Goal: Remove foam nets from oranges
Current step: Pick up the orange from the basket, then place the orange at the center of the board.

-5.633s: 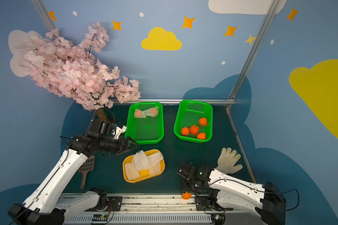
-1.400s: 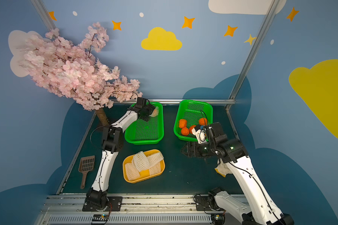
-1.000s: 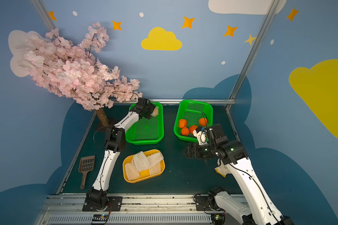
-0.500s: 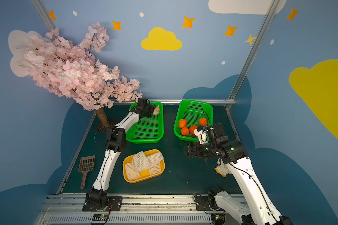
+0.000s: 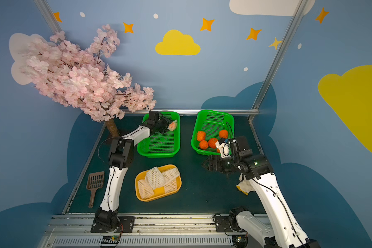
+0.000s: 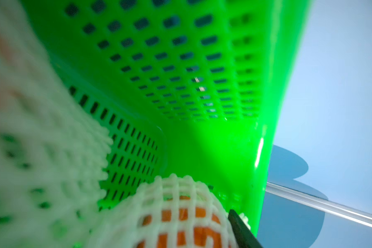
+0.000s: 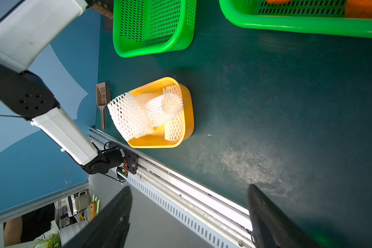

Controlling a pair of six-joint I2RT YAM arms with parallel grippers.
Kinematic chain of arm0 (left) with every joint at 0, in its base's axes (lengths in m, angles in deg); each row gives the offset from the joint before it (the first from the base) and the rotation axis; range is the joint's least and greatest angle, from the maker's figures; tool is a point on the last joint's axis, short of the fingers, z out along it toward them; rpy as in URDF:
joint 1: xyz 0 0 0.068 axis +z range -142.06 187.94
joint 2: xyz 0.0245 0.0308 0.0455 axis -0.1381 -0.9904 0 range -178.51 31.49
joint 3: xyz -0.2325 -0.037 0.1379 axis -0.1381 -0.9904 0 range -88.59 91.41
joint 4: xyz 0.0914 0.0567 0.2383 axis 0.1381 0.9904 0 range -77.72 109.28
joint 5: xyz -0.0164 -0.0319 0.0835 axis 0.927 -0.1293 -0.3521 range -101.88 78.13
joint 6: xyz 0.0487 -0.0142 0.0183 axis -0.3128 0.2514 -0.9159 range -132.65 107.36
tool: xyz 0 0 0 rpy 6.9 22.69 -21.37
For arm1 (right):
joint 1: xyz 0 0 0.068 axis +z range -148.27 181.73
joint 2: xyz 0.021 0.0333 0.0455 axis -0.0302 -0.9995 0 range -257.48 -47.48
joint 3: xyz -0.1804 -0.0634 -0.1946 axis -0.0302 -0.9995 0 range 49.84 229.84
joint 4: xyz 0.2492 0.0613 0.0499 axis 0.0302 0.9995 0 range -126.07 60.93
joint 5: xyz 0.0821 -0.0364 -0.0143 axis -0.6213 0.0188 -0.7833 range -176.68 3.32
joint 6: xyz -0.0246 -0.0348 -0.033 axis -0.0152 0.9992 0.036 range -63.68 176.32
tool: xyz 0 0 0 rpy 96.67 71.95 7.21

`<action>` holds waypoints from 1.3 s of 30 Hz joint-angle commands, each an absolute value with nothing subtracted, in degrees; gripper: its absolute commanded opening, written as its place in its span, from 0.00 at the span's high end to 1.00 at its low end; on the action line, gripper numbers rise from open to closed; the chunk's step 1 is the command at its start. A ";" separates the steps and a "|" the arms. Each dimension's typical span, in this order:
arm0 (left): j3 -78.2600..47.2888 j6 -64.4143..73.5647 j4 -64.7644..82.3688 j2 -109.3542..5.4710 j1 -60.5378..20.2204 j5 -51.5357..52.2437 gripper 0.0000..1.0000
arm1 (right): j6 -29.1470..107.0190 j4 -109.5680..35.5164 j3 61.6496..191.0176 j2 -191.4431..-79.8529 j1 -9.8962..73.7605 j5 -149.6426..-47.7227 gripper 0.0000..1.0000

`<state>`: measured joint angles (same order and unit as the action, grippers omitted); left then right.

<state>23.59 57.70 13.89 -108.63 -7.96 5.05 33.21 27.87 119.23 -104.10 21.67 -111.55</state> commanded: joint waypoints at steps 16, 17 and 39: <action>1.96 42.98 22.69 -81.84 -10.49 11.27 0.45 | 34.27 25.54 115.33 -101.98 20.63 -115.86 0.17; 1.64 41.67 24.20 -80.68 -10.81 11.11 0.45 | 34.30 25.65 115.32 -101.81 20.65 -115.86 0.17; 10.31 21.59 59.13 -77.03 -38.37 18.62 0.45 | 32.61 30.73 110.57 -99.63 13.98 -113.14 0.17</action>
<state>9.58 23.26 55.20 -73.87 -36.33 15.68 32.73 28.94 111.86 -100.34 14.68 -113.93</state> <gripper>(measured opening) 0.575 0.827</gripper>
